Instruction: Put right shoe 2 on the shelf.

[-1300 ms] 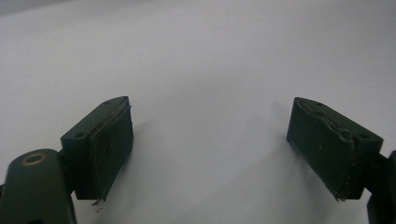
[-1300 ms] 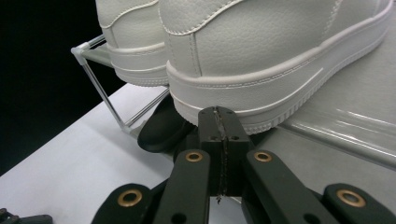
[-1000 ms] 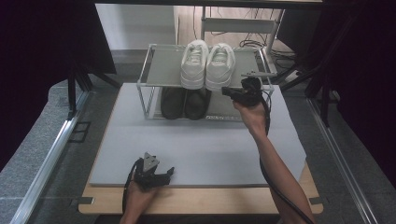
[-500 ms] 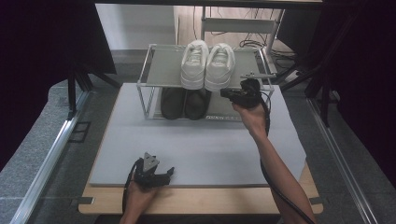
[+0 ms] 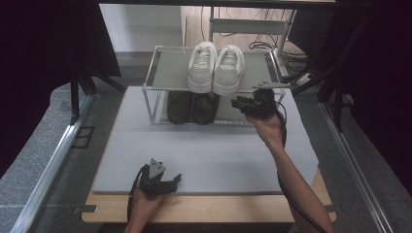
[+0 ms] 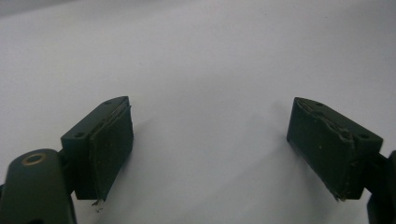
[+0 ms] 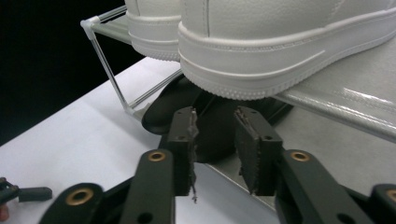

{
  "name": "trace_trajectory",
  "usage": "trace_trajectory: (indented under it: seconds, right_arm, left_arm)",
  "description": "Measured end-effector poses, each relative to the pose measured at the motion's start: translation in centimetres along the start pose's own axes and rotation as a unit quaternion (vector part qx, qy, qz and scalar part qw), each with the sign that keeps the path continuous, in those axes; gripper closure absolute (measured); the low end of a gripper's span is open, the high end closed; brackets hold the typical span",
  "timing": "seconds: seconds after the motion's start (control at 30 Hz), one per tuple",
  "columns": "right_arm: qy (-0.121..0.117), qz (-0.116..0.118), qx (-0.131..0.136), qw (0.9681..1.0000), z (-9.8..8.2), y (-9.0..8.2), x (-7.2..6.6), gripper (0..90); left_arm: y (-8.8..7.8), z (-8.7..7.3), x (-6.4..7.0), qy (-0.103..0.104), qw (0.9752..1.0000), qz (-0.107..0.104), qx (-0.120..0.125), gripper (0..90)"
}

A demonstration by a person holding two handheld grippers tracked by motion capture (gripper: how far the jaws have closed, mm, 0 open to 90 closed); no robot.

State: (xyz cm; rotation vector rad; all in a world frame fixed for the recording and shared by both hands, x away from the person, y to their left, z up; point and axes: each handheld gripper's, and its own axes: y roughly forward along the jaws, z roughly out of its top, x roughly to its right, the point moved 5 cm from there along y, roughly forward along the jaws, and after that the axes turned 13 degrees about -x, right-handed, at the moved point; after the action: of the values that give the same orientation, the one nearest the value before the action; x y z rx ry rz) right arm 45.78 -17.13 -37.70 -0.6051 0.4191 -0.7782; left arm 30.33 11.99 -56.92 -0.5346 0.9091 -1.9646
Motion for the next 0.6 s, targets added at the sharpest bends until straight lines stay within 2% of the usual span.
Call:
trace_trajectory:
  seconds: [0.37, 0.6]
  right_arm:
    - [-0.02, -0.013, -0.001, 0.9997, -1.6, -1.2, 0.1, 45.9]
    - [-0.033, -0.02, -0.004, 0.9992, -2.6, -1.8, 0.2, 38.6]
  left_arm:
    - [0.0, 0.0, 0.0, 0.0, 1.0, 0.0, 0.0, 14.8]
    - [0.0, 0.0, 0.0, -0.001, 1.0, 0.0, 0.001, 14.8]
